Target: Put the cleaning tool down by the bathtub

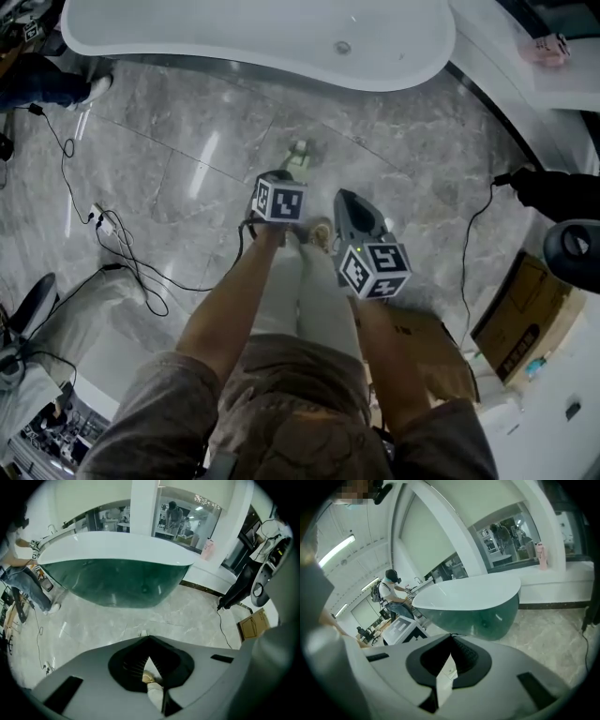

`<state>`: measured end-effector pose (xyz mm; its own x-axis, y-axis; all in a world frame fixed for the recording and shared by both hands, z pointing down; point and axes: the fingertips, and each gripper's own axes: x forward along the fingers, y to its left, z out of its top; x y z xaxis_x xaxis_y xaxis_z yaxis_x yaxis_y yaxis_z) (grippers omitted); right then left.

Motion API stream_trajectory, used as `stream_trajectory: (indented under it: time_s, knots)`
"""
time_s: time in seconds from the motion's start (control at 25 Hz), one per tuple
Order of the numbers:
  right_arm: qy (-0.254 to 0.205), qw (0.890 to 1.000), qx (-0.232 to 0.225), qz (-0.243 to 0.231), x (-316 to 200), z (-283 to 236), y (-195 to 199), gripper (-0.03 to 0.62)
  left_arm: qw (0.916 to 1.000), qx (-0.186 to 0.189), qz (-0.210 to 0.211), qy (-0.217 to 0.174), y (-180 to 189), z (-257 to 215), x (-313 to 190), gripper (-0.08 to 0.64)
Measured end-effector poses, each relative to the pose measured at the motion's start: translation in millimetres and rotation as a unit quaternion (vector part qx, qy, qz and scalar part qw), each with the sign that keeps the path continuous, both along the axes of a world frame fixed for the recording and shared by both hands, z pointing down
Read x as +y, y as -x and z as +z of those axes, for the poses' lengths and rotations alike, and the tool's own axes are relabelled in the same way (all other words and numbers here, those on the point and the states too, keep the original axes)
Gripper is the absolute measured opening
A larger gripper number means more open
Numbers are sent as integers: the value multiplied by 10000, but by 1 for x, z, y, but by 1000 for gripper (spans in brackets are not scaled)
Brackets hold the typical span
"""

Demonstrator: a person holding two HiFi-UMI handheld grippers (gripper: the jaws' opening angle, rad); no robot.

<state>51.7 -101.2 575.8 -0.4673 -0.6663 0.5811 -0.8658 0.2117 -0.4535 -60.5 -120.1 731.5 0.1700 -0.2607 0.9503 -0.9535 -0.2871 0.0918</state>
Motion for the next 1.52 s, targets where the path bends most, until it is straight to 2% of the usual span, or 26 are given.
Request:
stream_trajectory:
  time_s: [0.24,0.56,0.84,1.0,1.2,1.52]
  knots:
    - [-56,10000,-27,14,13,-53,4,0,9988,332,-267,-242,-4,-87,5,5]
    - [-81,9997,-217,35,30,-113,11,0,9950,668,-335,-665,2,-186,23,5]
    - [-116,9991,-324,-244,44,-160,23,0,9898,865,-98,-1129,1,-262,33,5]
    - [-315,9981,-373,-385,44,-193,27,0,9832,1007,159,-1514,-3,-314,32,5]
    - [-607,9952,-506,-582,46,-234,28,0,9702,1222,468,-2040,-10,-377,28,5]
    - [-1354,9850,-608,-885,47,-307,33,0,9424,1527,869,-2848,-11,-462,31,5]
